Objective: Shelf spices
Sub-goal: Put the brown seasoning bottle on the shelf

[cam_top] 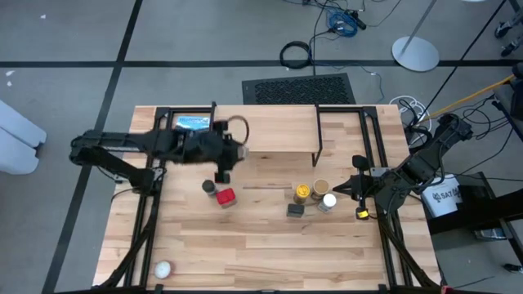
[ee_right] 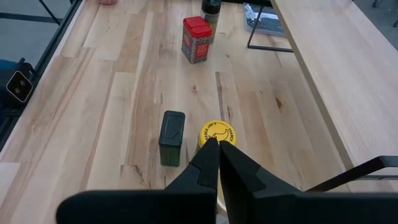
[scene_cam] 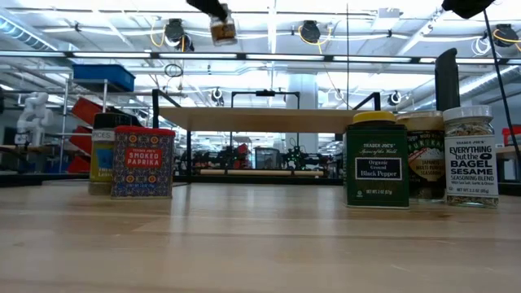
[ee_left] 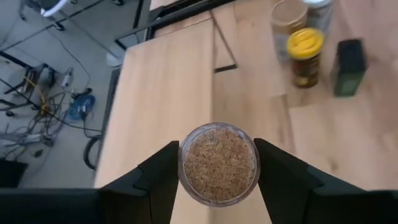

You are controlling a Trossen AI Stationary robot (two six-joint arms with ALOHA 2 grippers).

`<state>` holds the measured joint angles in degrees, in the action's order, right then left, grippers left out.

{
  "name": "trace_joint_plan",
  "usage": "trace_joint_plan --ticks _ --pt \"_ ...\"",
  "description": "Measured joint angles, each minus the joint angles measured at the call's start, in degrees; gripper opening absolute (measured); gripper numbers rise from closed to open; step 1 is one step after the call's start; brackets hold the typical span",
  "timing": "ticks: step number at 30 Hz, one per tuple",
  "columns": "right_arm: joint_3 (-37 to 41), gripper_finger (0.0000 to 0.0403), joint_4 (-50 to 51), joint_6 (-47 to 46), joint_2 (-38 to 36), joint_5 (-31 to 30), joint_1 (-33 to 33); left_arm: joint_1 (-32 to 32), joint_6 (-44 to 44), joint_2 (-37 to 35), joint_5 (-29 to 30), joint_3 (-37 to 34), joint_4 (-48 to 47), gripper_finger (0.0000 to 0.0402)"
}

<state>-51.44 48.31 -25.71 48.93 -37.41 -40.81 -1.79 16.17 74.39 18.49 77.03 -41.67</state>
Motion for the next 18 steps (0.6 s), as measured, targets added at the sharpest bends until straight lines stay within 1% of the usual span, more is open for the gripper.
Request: trace_joint_plan --ticks 5,11,13,18 --pt "0.0 0.0 -0.02 0.0 0.01 0.0 0.01 9.04 7.34 -0.42 -8.5 0.0 -0.1 0.0196" --pt "0.0 0.0 -0.02 0.02 0.01 -0.02 0.01 16.89 14.69 0.8 -18.24 0.0 -0.14 0.0196" --pt "0.0 0.0 -0.02 0.02 0.02 -0.02 0.0 18.81 17.35 1.08 -20.54 0.0 -0.59 0.0196" --pt "0.0 0.0 0.0 0.02 0.0 -0.02 0.01 22.74 22.23 1.98 -24.14 0.0 -2.63 0.0196"
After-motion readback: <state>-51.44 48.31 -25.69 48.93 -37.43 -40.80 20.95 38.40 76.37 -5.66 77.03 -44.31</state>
